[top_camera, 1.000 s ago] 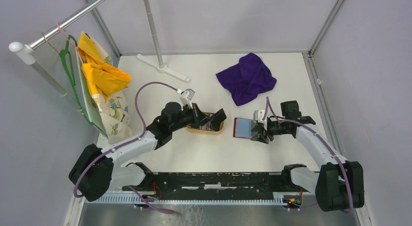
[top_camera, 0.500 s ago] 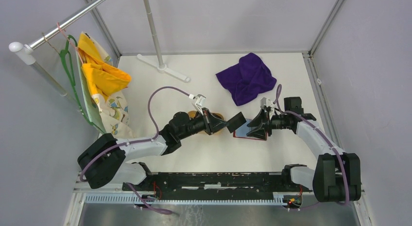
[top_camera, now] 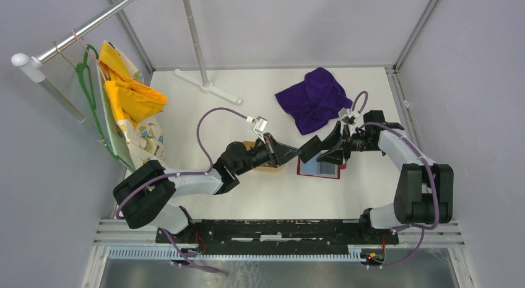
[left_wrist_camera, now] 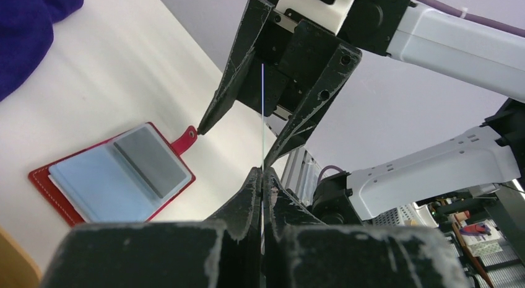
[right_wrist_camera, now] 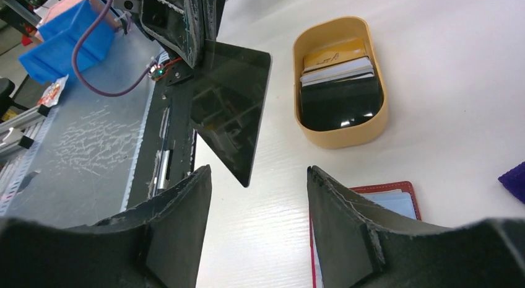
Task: Put the credit cards into the card holder
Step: Insert the credit card into the card holder.
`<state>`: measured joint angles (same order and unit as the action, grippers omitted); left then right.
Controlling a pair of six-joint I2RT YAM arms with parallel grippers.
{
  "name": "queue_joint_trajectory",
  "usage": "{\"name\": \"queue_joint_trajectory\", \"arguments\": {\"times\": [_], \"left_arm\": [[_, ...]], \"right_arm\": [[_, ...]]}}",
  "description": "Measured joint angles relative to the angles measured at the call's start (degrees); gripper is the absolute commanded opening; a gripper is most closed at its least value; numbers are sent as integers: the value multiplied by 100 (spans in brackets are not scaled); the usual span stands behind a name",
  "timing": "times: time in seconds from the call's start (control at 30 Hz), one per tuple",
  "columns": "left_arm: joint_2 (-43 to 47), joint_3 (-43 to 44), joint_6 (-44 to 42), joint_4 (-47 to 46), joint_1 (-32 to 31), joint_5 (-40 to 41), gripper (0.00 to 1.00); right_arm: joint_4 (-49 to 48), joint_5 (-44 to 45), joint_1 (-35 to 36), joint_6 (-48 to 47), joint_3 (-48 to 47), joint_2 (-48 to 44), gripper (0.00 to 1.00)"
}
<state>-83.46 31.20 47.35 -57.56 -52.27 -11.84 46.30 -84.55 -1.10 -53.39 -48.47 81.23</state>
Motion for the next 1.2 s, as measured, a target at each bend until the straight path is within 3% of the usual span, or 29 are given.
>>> {"name": "queue_joint_trajectory", "arguments": {"times": [0.13, 0.37, 0.93, 1.03, 1.2], "left_arm": [[0, 44, 0, -90, 0, 37, 2], [-13, 120, 0, -116, 0, 81, 2], [-39, 203, -2, -308, -92, -48, 2], [-59, 238, 0, -326, -114, -74, 2], [-129, 282, -2, -348, -122, -81, 2]], "right_arm": [[660, -103, -79, -470, -201, 120, 62], [621, -177, -76, -107, -85, -304, 54], [988, -221, -76, 767, -708, -234, 55], [852, -243, -76, 1106, -726, -229, 47], [702, -251, -76, 1408, -726, -229, 3]]}}
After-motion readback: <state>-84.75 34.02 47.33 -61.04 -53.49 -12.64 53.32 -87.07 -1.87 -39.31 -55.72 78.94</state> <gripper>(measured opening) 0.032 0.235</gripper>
